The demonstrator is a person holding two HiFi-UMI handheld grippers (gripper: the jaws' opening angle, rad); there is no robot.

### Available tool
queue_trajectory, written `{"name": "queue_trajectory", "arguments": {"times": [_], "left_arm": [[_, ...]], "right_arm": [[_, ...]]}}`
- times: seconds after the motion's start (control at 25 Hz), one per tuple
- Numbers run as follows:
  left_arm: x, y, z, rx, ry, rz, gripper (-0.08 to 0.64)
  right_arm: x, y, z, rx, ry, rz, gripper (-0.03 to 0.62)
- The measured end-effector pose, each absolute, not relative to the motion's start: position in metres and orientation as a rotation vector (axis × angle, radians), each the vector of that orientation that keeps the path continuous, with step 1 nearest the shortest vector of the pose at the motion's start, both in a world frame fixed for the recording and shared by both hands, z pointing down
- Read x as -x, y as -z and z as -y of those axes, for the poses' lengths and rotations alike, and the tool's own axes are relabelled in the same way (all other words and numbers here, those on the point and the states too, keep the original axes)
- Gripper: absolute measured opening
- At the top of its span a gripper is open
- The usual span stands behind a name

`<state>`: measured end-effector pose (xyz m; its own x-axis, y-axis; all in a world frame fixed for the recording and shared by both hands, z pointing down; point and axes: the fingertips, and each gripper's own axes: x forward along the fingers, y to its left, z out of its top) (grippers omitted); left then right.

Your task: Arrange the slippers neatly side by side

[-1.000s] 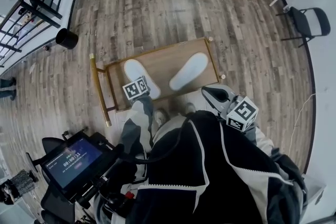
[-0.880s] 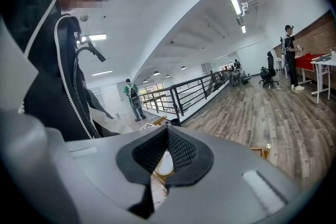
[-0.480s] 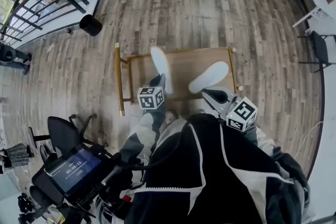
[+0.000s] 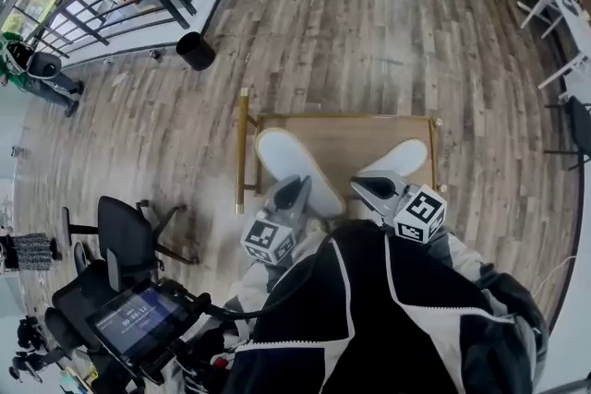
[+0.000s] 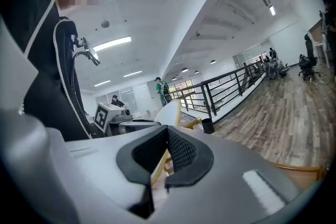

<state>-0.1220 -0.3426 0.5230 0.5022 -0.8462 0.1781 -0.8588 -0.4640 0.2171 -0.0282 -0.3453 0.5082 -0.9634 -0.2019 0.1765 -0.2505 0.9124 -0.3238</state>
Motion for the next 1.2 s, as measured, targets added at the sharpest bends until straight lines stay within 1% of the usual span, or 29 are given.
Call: {"name": "queue_trajectory", "arguments": {"times": [0.2,0.68,0.96,1.2], "left_arm": [[0.125,-0.514,0.327,-2.529,-0.094,1.481,0.029],[0.151,-0.521,0.343,-2.481,-0.159,1.504,0.029],[0.179,-0.579,0.373,-2.389,-0.415,1.484,0.028],[0.216,-0.634,0.396,-2.284,-0.541,1.481,0.028]], "right_arm": [[0.038,-0.509,0.344,-0.318,-0.520,2.942,0.005],[0.039,-0.507,0.351,-0.390,-0.540,2.939,0.005],[0.029,-0.509,0.358,-0.502,-0.563,2.913,0.005],[0.011,-0.510,0.350,-0.631,-0.568,2.887,0.005]]}}
